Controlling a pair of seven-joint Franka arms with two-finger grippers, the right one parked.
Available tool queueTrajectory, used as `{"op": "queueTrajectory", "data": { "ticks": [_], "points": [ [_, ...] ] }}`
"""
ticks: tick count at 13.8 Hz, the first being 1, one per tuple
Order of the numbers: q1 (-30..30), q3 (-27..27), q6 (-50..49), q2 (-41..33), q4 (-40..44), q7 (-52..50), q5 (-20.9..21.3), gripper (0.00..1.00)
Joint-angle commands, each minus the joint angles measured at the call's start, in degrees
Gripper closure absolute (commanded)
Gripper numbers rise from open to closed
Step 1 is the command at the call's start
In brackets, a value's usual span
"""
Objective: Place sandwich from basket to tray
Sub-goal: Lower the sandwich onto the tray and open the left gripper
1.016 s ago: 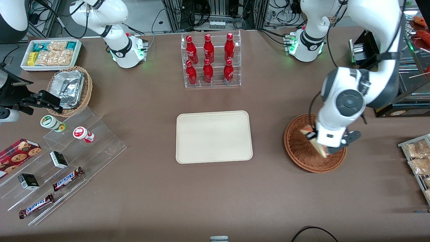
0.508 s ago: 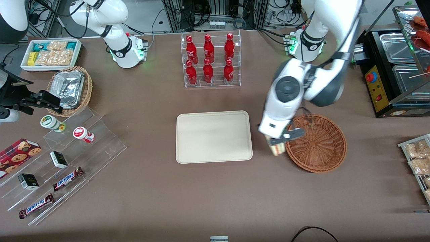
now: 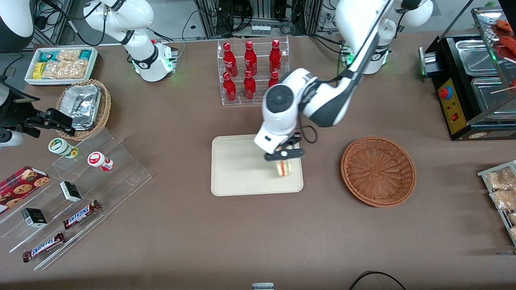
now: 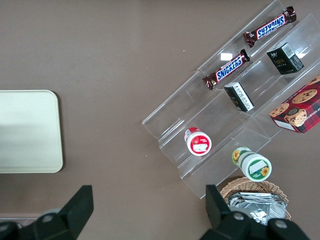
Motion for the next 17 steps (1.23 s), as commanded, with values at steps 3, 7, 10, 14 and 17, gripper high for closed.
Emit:
{"op": "queueTrajectory", "data": {
  "ticks": [3, 7, 10, 14, 17],
  "points": [
    [-2.5, -1.0, 7.3, 7.6, 4.7, 0.0, -2.9, 0.89],
    [-4.5, -1.0, 11.5, 10.1, 4.7, 0.2, -2.6, 0.89],
    [-5.1, -1.0, 12.7, 10.7, 4.6, 0.5, -2.5, 0.89],
    [-5.3, -0.9, 13.1, 12.1, 4.5, 0.6, -2.1, 0.89],
    [-5.3, -0.9, 13.2, 13.3, 4.7, 0.4, -0.7, 0.88]
  ]
}}
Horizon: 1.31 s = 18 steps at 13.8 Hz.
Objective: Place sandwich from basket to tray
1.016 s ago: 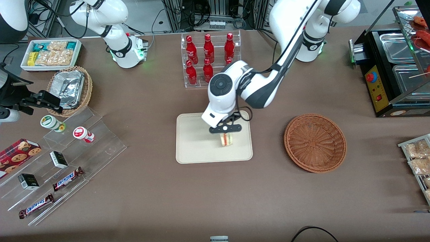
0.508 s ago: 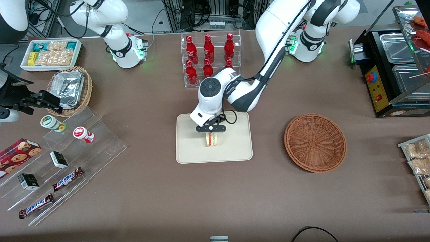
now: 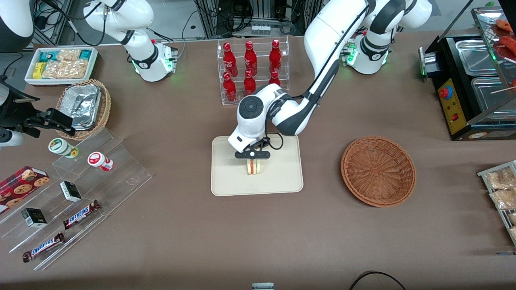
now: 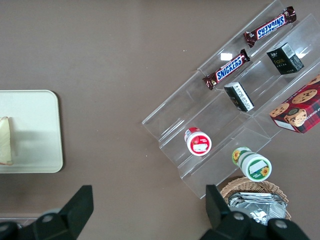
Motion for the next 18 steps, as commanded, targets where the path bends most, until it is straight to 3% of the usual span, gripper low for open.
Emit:
{"op": "queueTrajectory", "data": {
  "ticks": [1, 3, 10, 18],
  "points": [
    [-0.8, 0.7, 0.2, 1.8, 2.0, 0.3, 1.1, 0.71],
    [-0.8, 0.7, 0.2, 1.7, 2.0, 0.1, 1.1, 0.02],
    [0.8, 1.1, -3.4, -6.1, 1.5, -1.9, 0.4, 0.00],
    [13.6, 1.1, -19.5, -27.2, -6.1, -0.9, 0.6, 0.00]
  ]
}}
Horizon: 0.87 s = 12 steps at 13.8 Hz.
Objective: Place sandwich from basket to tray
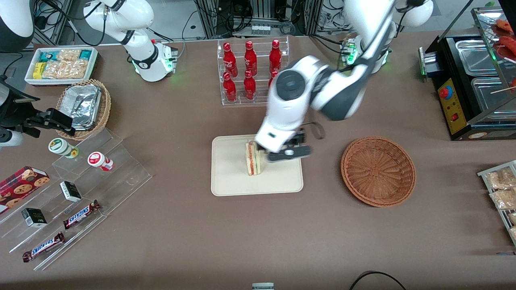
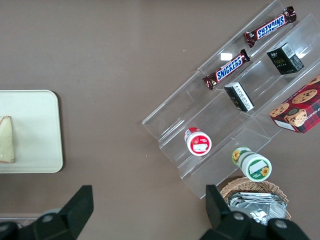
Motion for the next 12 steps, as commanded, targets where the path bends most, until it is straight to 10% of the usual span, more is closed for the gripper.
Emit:
{"op": "queueTrajectory", "data": {
  "ticks": [1, 12],
  "points": [
    [5.0, -0.5, -3.6, -11.0, -8.3, 2.7, 0.4, 0.00],
    [28.1, -0.3, -19.3, -27.2, -12.4, 36.2, -3.3, 0.00]
  ]
}}
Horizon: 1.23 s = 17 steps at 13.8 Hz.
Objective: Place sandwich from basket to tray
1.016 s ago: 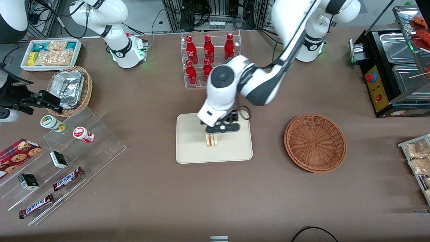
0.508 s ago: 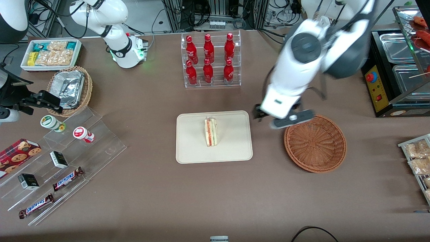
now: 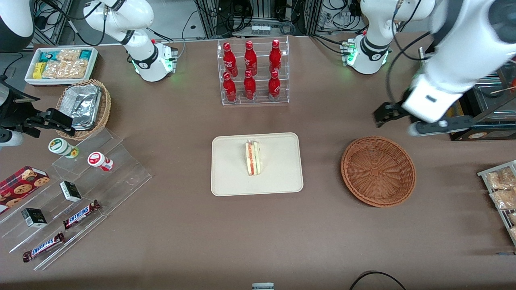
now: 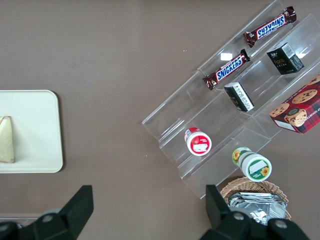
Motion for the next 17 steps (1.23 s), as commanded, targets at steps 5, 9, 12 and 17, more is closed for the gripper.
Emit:
{"op": "queueTrajectory", "data": {
  "ticks": [5, 9, 12, 17],
  "points": [
    [7.7, -0.3, -1.8, -3.5, -1.1, 9.6, 0.1, 0.00],
    [7.8, -0.3, -1.8, 0.0, 4.0, 9.2, 0.3, 0.00],
    [7.3, -0.6, -1.0, 1.2, 4.8, 9.4, 7.3, 0.00],
    [7.1, 2.4, -1.9, 0.5, 5.4, 13.5, 0.3, 0.00]
  ]
}}
